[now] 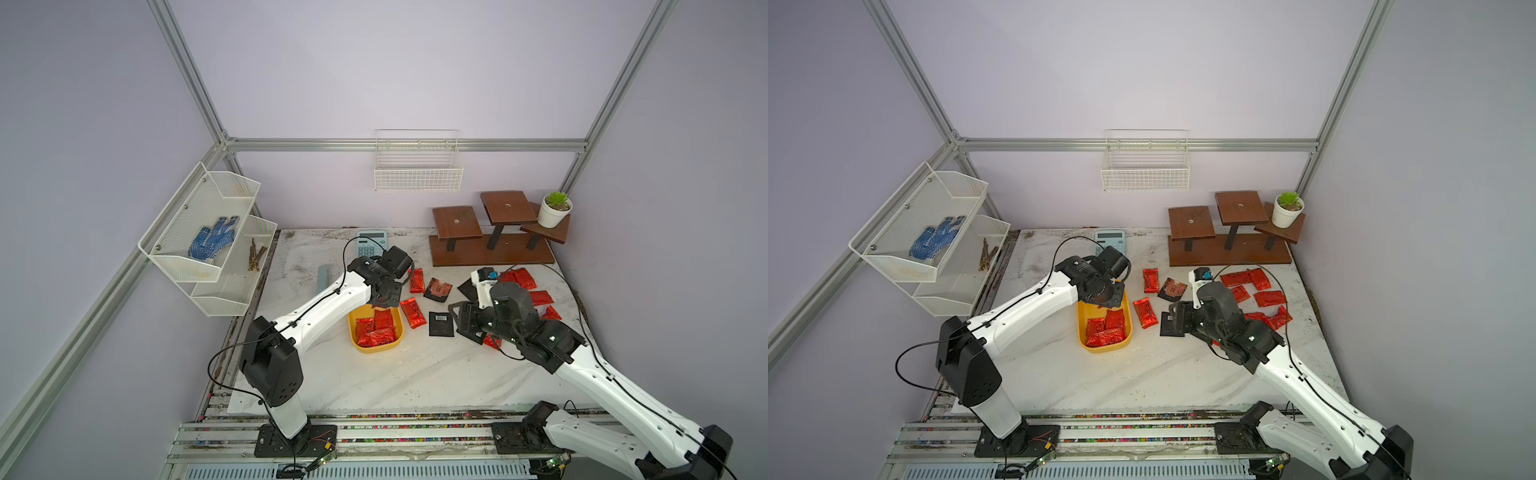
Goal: Take the tea bags out of the storage box
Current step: Pick up the tea bag from the storage box, then place the tea bag at the center of the board.
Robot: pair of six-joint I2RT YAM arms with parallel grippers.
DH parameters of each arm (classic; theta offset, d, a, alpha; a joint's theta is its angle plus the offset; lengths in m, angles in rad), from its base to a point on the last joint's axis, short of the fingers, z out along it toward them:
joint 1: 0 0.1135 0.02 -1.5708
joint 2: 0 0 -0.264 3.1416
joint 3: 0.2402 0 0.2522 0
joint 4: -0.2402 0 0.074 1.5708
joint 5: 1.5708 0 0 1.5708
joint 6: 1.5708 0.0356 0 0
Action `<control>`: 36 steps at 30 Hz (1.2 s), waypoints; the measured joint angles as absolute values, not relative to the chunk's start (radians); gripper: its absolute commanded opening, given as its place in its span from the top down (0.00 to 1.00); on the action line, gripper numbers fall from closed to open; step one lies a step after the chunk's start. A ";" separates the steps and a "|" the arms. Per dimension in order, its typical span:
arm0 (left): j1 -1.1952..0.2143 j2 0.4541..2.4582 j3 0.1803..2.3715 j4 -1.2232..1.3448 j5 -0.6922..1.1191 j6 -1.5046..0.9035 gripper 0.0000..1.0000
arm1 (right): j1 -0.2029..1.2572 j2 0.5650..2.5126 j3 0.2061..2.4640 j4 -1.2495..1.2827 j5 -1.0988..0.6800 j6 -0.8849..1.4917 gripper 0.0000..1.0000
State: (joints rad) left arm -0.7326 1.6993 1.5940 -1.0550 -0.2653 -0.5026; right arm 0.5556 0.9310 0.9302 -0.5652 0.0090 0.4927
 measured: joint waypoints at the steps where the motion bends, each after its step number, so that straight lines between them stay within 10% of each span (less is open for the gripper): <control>1: -0.758 1.691 1.598 -1.057 -0.254 -0.494 0.84 | 0.507 0.903 0.937 -0.577 0.002 0.494 0.42; 36: -1.136 2.157 1.795 -0.870 -0.163 -0.263 0.85 | 0.347 0.605 1.195 -0.915 0.135 0.540 0.40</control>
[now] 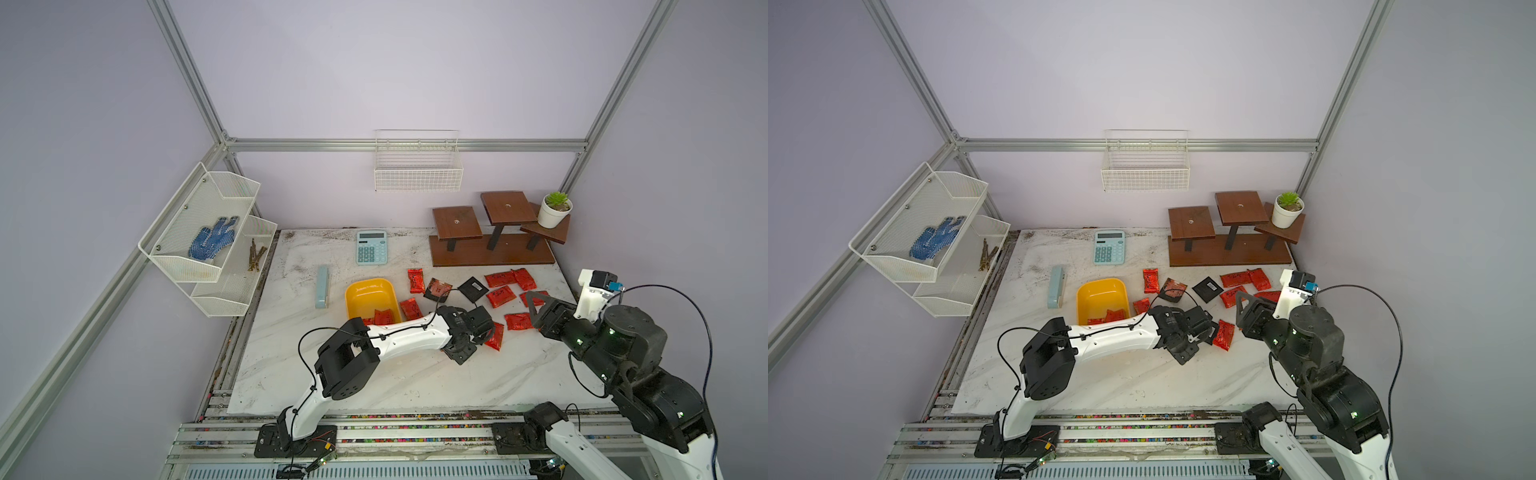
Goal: Take the tea bags out of the storage box
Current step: Place the tea bag at the center of the board.
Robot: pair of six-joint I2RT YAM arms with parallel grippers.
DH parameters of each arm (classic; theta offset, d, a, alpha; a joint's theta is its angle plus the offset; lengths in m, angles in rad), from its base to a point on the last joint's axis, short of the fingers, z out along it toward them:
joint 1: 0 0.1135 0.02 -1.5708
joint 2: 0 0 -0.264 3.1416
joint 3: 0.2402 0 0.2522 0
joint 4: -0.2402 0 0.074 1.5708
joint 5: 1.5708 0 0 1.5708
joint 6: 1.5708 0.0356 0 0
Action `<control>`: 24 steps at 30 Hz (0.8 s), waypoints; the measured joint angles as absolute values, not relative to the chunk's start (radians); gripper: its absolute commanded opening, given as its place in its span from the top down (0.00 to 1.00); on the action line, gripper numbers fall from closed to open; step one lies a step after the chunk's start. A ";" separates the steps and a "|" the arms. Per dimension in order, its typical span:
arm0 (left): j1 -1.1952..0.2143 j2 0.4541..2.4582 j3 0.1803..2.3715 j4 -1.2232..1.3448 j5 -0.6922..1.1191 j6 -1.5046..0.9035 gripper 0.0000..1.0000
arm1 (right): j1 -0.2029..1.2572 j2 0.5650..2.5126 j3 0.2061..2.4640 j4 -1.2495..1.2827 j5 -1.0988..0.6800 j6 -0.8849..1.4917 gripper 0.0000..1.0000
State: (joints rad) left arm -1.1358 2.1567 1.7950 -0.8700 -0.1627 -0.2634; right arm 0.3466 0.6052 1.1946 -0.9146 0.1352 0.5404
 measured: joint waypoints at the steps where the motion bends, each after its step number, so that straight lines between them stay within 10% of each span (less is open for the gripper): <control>1: -1.140 2.170 1.810 -0.867 -0.169 -0.257 0.85 | 0.347 0.605 1.195 -0.915 0.138 0.540 0.39; 7: -1.156 2.248 1.861 -0.845 -0.196 -0.230 0.81 | 0.347 0.595 1.190 -0.918 0.142 0.542 0.39; 13: -1.167 2.284 1.868 -0.826 -0.188 -0.211 0.45 | 0.347 0.586 1.177 -0.924 0.142 0.543 0.39; 24: -1.168 2.280 1.834 -0.775 -0.162 -0.226 0.37 | 0.347 0.586 1.172 -0.934 0.141 0.546 0.38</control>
State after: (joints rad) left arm -1.1675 2.2795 1.8336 -0.7753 -0.1619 -0.2260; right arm 0.3466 0.5858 1.1721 -0.9340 0.1413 0.5465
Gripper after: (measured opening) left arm 0.624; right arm 0.612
